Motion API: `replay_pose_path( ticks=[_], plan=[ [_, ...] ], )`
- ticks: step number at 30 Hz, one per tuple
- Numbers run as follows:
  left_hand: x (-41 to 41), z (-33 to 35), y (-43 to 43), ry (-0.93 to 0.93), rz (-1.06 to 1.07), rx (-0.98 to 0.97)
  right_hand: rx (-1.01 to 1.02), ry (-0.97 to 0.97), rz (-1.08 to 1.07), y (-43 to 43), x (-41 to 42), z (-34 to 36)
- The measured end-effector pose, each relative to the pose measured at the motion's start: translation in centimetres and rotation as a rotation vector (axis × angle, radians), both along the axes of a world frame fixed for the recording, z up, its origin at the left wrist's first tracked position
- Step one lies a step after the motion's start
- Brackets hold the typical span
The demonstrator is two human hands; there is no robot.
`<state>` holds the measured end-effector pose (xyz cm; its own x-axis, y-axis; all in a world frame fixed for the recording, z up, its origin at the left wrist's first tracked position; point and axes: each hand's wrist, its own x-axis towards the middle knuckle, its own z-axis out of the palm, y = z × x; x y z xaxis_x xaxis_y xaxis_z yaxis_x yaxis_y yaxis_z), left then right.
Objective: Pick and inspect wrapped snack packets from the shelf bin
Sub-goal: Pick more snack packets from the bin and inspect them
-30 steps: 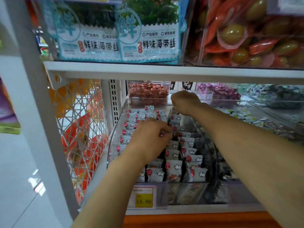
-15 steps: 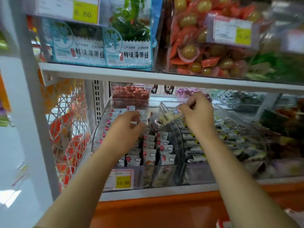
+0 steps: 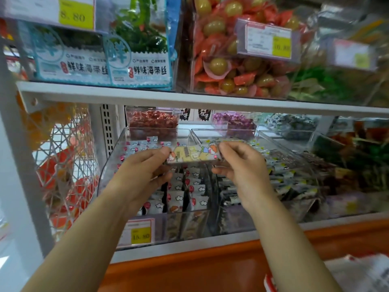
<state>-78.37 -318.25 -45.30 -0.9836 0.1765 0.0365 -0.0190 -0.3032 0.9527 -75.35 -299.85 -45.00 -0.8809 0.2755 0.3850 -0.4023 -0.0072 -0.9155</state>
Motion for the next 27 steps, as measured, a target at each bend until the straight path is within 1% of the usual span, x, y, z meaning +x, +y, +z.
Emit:
replay_pose_path(
  ticks=[3, 4, 6, 10, 14, 16, 18, 19, 22, 23, 25, 27],
  plan=[
    [0.0, 0.2, 0.3, -0.046, 0.021, 0.167, -0.11, -0.027, -0.02, -0.2, -0.4, -0.2],
    [0.0, 0.2, 0.4, -0.042, 0.03, 0.185, -0.141, -0.034, -0.031, -0.3, -0.5, -0.2],
    [0.1, 0.1, 0.5, -0.005, 0.07, 0.155, -0.185, -0.047, -0.045, -0.4, -0.5, -0.4],
    [0.1, 0.1, 0.8, 0.046, 0.147, 0.144, -0.31, -0.081, 0.009, -0.7, -0.7, -0.4],
    [0.3, 0.3, 1.2, -0.016, 0.101, 0.249, -0.46, -0.109, 0.042, -0.7, -0.6, 0.0],
    [0.4, 0.4, 1.3, -0.041, 0.071, 0.29, -0.497, -0.109, 0.036, -0.6, -0.7, 0.0],
    [0.4, 0.3, 1.3, -0.017, 0.058, 0.248, -0.459, -0.094, -0.009, -0.6, -0.7, -0.2],
    [0.4, 0.3, 1.2, 0.011, 0.051, 0.213, -0.394, -0.076, -0.053, -0.7, -0.8, -0.3],
    [0.7, 0.4, 1.2, 0.082, 0.014, 0.141, -0.064, 0.019, -0.247, -0.6, -0.6, -0.5],
    [0.8, 0.5, 1.3, 0.095, 0.001, 0.13, 0.018, 0.049, -0.288, -0.6, -0.6, -0.5],
    [1.0, 0.5, 1.3, 0.111, -0.03, 0.11, 0.056, 0.08, -0.296, -0.6, -0.5, -0.4],
    [1.0, 0.6, 1.2, 0.116, -0.041, 0.087, -0.022, 0.06, -0.247, -0.5, -0.4, -0.3]
  ],
)
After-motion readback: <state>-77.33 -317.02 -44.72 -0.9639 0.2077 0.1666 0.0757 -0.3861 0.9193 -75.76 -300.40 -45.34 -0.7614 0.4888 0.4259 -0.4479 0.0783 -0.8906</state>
